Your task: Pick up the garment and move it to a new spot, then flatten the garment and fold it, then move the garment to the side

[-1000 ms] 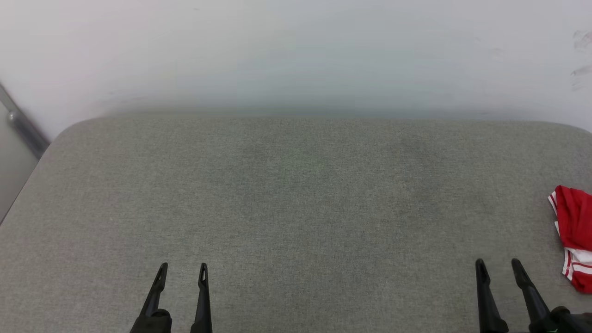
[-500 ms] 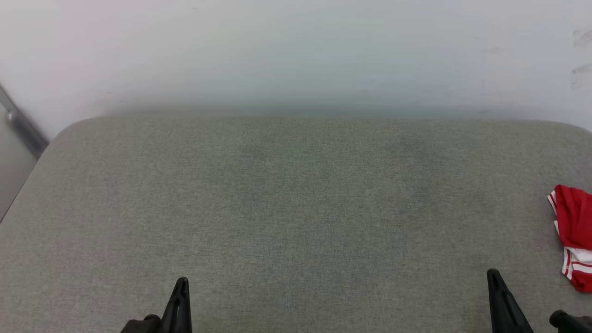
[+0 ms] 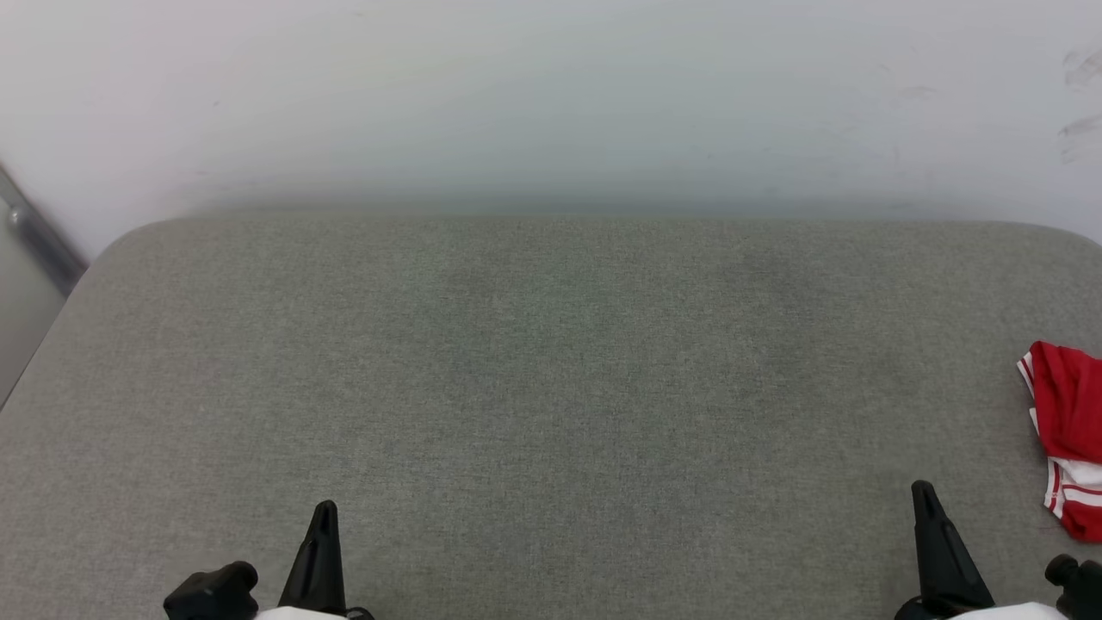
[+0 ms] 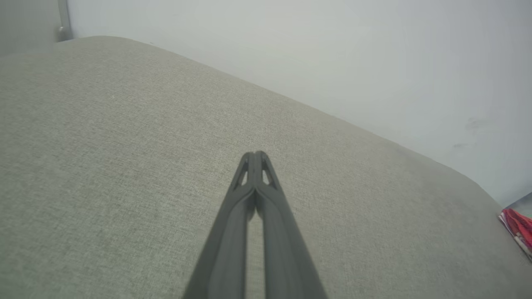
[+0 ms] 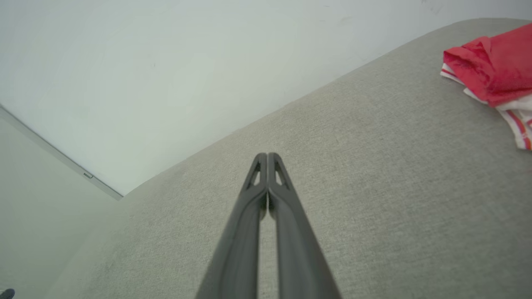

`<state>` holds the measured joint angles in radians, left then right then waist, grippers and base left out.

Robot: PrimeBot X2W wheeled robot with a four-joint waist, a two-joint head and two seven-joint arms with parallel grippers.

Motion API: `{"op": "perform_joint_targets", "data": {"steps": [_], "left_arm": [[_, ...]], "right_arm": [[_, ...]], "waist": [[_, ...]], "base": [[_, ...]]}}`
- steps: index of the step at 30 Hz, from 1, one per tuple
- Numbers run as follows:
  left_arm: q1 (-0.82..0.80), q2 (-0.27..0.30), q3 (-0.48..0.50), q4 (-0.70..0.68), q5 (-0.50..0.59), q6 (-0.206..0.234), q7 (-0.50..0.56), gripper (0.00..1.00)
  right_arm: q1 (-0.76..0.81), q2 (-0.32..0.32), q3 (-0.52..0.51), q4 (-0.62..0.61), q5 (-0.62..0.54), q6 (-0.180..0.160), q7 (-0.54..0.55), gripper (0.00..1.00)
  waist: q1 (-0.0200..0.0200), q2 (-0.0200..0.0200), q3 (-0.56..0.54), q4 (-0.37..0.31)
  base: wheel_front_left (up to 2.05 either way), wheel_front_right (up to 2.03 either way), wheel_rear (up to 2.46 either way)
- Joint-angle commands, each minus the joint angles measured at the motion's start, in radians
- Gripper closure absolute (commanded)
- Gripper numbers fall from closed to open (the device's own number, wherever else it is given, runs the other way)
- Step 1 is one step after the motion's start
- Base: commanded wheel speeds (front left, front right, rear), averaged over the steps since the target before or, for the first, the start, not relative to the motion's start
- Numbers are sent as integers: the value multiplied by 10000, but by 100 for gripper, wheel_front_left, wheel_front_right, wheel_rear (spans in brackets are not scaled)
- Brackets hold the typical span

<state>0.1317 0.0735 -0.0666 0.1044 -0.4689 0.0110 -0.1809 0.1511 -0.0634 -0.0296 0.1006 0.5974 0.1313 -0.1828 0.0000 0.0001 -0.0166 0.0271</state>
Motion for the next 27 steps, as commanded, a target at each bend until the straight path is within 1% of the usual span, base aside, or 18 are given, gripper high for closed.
{"op": "perform_joint_targets", "data": {"steps": [1, 13, 27], "left_arm": [[-269, 60, 43, -70, -350, -53, 44, 100], [-662, 118, 212, 191, -2396, -303, 438, 100], [-1034, 148, 414, 422, -4447, -548, 866, 100]], "right_arm": [[-313, -107, -3, -89, 340, -2, 61, 100], [-714, -165, -24, 162, 2153, -2, 461, 100], [-1120, -202, -77, 427, 3975, -3, 900, 100]], "waist": [[0, -1, 1, -2], [0, -1, 24, -33], [0, -1, 51, -70]], "base": [[0, 0, 0], [0, 0, 0], [0, 0, 0]]}}
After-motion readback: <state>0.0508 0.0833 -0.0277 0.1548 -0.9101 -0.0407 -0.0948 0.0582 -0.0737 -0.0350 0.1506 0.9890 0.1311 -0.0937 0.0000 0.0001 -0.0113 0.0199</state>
